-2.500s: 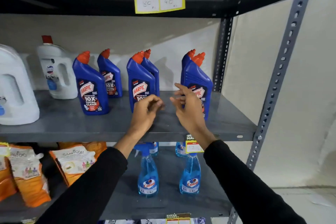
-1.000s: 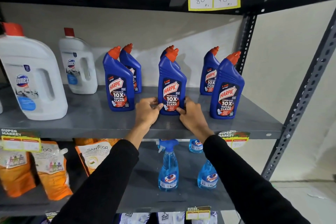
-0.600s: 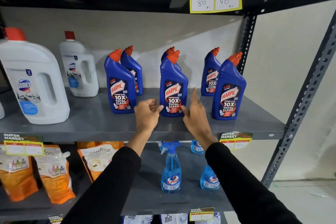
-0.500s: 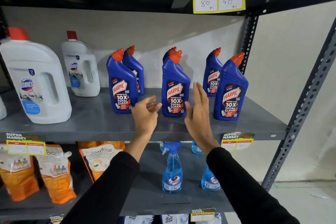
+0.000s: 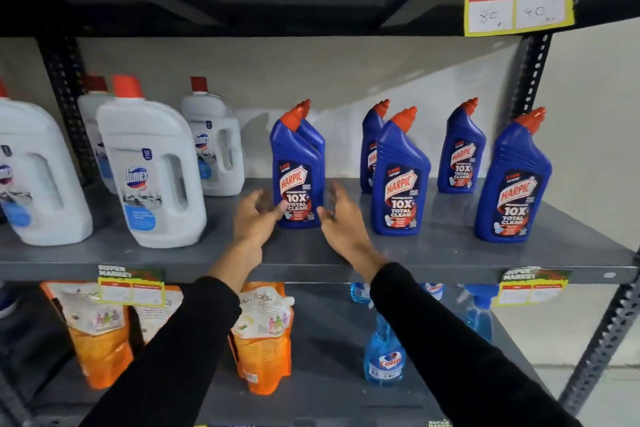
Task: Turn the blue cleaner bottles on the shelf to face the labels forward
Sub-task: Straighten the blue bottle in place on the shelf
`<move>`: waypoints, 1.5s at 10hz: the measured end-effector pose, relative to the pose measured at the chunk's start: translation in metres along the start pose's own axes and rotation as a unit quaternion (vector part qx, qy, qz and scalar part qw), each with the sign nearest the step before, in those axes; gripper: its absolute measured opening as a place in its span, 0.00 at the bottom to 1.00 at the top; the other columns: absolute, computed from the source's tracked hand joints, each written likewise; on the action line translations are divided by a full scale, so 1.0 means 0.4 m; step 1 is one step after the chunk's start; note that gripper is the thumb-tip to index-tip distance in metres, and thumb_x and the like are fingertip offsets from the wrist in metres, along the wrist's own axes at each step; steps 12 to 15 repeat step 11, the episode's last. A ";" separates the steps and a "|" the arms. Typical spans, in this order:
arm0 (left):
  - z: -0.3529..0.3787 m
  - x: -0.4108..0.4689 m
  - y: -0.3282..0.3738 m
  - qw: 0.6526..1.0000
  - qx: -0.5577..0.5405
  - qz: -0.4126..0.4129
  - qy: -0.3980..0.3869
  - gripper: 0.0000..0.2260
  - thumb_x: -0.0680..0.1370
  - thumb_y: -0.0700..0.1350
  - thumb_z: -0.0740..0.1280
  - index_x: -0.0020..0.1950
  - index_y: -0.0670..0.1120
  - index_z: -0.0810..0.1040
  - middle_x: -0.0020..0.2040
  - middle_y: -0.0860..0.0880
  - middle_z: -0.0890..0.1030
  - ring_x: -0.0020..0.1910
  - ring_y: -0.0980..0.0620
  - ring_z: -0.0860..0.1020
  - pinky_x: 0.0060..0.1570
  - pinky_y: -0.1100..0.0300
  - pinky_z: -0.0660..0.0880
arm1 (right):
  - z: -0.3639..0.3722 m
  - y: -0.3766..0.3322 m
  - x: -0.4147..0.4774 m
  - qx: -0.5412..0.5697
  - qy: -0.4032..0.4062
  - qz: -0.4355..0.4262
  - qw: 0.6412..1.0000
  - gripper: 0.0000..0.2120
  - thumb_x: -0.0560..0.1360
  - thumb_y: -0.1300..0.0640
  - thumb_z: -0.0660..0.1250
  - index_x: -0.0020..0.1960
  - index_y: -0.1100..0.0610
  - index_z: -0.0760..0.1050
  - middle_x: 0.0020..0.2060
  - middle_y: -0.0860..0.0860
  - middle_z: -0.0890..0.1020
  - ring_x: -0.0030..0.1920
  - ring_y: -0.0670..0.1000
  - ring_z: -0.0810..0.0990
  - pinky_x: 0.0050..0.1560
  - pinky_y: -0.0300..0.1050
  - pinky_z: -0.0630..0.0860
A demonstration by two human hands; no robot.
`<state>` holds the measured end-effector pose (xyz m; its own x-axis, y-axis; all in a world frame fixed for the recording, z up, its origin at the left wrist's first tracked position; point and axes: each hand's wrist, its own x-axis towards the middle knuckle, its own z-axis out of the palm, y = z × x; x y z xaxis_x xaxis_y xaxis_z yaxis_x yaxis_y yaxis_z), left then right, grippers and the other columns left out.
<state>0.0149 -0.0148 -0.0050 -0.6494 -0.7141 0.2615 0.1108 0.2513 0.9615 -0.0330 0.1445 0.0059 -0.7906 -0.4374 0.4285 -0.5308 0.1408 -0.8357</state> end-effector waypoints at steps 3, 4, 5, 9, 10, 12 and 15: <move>0.014 0.018 -0.022 0.998 0.053 0.009 -0.037 0.13 0.75 0.44 0.72 0.59 0.44 0.81 0.48 0.48 0.83 0.40 0.59 0.78 0.36 0.68 0.70 | 0.037 0.024 0.030 -0.068 -0.025 0.073 0.995 0.18 0.80 0.61 0.60 0.69 0.55 0.68 0.64 0.54 0.78 0.64 0.52 0.76 0.53 0.36 0.69; 0.009 0.000 -0.021 0.996 0.069 0.036 -0.040 0.13 0.75 0.44 0.72 0.58 0.42 0.81 0.47 0.49 0.82 0.39 0.60 0.77 0.35 0.70 0.70 | 0.029 0.024 0.015 -0.071 -0.011 0.071 0.995 0.18 0.79 0.61 0.61 0.68 0.55 0.69 0.62 0.54 0.80 0.62 0.51 0.77 0.44 0.23 0.69; 0.002 -0.008 -0.018 0.995 0.078 0.045 -0.049 0.14 0.75 0.43 0.72 0.59 0.41 0.80 0.46 0.50 0.81 0.38 0.61 0.77 0.34 0.71 0.69 | 0.028 0.024 0.001 -0.074 0.003 0.063 0.995 0.19 0.79 0.61 0.63 0.69 0.57 0.69 0.61 0.54 0.80 0.60 0.50 0.78 0.37 0.18 0.69; -0.022 -0.047 -0.004 0.992 0.096 0.054 -0.061 0.16 0.76 0.45 0.71 0.62 0.41 0.79 0.54 0.45 0.83 0.38 0.62 0.76 0.34 0.73 0.68 | 0.020 0.015 -0.026 -0.085 0.019 0.063 0.994 0.19 0.77 0.63 0.66 0.68 0.58 0.71 0.60 0.55 0.81 0.60 0.51 0.79 0.50 0.37 0.74; -0.024 -0.059 0.010 0.990 0.115 0.049 -0.065 0.17 0.76 0.45 0.71 0.63 0.42 0.78 0.56 0.45 0.83 0.39 0.61 0.77 0.33 0.73 0.68 | 0.008 0.005 -0.029 -0.077 0.007 0.064 0.995 0.19 0.77 0.63 0.66 0.68 0.59 0.72 0.60 0.55 0.81 0.59 0.49 0.79 0.47 0.29 0.72; -0.033 -0.081 0.010 0.991 0.119 0.056 -0.037 0.20 0.77 0.46 0.70 0.66 0.41 0.75 0.61 0.44 0.81 0.47 0.56 0.78 0.37 0.72 0.69 | 0.000 0.001 -0.046 -0.062 0.000 0.052 0.997 0.21 0.77 0.63 0.66 0.69 0.59 0.71 0.61 0.55 0.80 0.59 0.48 0.79 0.42 0.22 0.71; -0.033 -0.081 0.010 0.991 0.119 0.056 -0.037 0.20 0.77 0.46 0.70 0.66 0.41 0.75 0.61 0.44 0.81 0.47 0.56 0.78 0.37 0.72 0.69 | 0.000 0.001 -0.046 -0.062 0.000 0.052 0.997 0.21 0.77 0.63 0.66 0.69 0.59 0.71 0.61 0.55 0.80 0.59 0.48 0.79 0.42 0.22 0.71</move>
